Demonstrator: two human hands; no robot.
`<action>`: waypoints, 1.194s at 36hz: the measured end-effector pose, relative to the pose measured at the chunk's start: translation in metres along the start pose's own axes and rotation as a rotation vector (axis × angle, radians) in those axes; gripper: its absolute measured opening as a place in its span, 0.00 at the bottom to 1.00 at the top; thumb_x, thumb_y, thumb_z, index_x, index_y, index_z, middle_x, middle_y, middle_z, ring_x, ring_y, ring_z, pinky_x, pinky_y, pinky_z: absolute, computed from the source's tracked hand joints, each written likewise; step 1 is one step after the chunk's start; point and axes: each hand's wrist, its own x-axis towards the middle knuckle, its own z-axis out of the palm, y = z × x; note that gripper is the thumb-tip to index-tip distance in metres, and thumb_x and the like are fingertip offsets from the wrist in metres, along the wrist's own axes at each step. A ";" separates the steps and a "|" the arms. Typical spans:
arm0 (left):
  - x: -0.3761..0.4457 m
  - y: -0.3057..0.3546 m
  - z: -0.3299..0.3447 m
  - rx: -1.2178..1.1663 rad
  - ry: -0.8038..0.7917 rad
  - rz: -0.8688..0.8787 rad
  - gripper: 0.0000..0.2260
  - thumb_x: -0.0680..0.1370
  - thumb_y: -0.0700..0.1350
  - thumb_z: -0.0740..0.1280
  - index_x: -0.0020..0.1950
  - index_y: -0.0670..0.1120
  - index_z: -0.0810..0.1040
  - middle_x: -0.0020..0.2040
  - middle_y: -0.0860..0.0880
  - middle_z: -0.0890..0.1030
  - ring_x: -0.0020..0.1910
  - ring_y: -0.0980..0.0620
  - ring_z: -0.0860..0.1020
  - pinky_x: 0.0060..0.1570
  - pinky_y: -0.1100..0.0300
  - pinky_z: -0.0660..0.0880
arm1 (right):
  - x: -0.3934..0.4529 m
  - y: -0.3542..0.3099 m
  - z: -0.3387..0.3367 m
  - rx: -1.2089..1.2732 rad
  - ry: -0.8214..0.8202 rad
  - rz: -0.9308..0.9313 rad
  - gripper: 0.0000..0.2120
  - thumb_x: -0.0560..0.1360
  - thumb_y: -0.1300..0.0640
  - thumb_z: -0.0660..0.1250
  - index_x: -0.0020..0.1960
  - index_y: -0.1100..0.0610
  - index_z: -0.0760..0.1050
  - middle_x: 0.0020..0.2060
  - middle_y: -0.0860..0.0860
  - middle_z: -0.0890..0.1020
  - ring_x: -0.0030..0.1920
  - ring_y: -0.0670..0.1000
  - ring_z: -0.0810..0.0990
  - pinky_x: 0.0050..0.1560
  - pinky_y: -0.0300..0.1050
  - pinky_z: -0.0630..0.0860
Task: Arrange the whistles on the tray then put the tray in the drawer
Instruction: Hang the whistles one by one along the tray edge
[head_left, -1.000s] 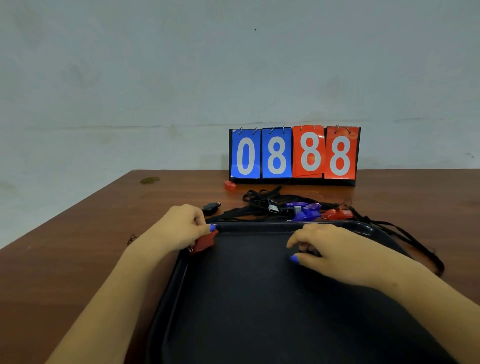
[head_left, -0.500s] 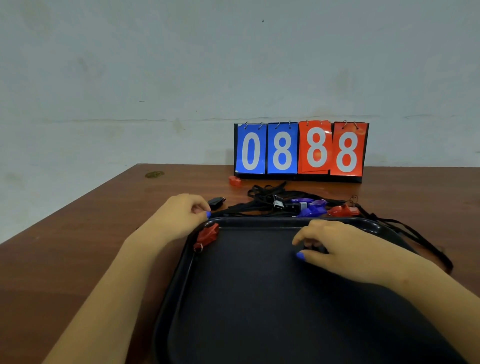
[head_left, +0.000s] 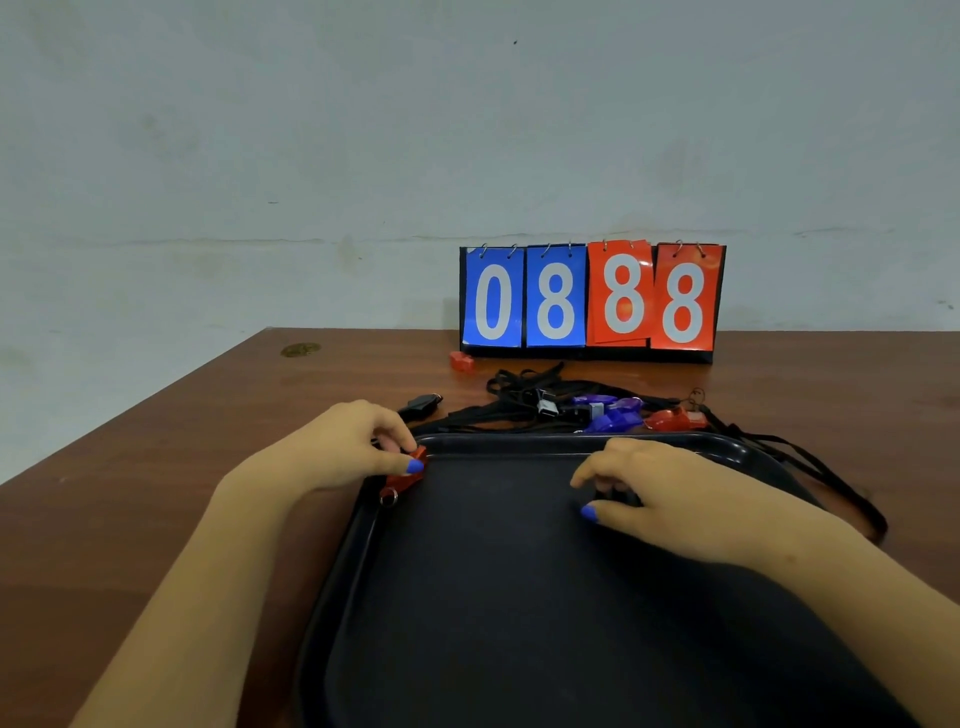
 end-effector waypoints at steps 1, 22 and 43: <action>0.000 0.000 0.001 -0.007 0.011 -0.008 0.05 0.72 0.50 0.71 0.46 0.52 0.78 0.41 0.54 0.79 0.38 0.60 0.74 0.33 0.72 0.66 | 0.000 0.000 0.000 0.002 0.000 0.001 0.16 0.77 0.47 0.61 0.64 0.44 0.69 0.52 0.40 0.70 0.53 0.39 0.70 0.58 0.36 0.71; 0.008 0.002 0.010 0.010 0.010 -0.095 0.15 0.72 0.59 0.68 0.44 0.47 0.75 0.38 0.50 0.78 0.36 0.56 0.73 0.34 0.65 0.68 | 0.001 0.001 0.001 -0.007 -0.023 -0.003 0.15 0.76 0.46 0.62 0.63 0.43 0.70 0.54 0.40 0.71 0.55 0.40 0.71 0.59 0.39 0.72; 0.058 -0.021 0.034 -0.066 0.384 -0.090 0.15 0.79 0.49 0.59 0.66 0.56 0.72 0.70 0.51 0.70 0.70 0.45 0.65 0.69 0.45 0.61 | 0.002 0.004 0.000 0.001 -0.015 -0.005 0.15 0.76 0.46 0.62 0.63 0.42 0.70 0.54 0.40 0.71 0.55 0.39 0.71 0.58 0.37 0.71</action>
